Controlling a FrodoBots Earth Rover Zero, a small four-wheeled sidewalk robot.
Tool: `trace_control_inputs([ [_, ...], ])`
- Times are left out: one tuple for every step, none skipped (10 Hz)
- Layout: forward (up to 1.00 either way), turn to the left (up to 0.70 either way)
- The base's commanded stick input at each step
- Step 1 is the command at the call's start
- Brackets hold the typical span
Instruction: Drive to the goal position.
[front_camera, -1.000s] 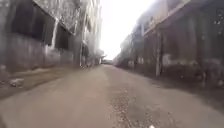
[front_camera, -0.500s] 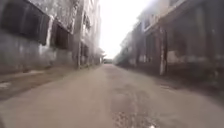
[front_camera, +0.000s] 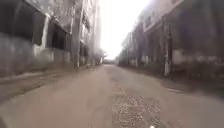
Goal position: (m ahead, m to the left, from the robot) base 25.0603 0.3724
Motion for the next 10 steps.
trace_control_inputs([
  [0.7,0.0],
  [0.7,0.0],
  [0.7,0.0],
  [0.7,0.0],
  [0.7,0.0],
  [0.7,0.0],
  [0.7,0.0],
  [0.7,0.0],
  [0.7,0.0],
  [0.7,0.0],
])
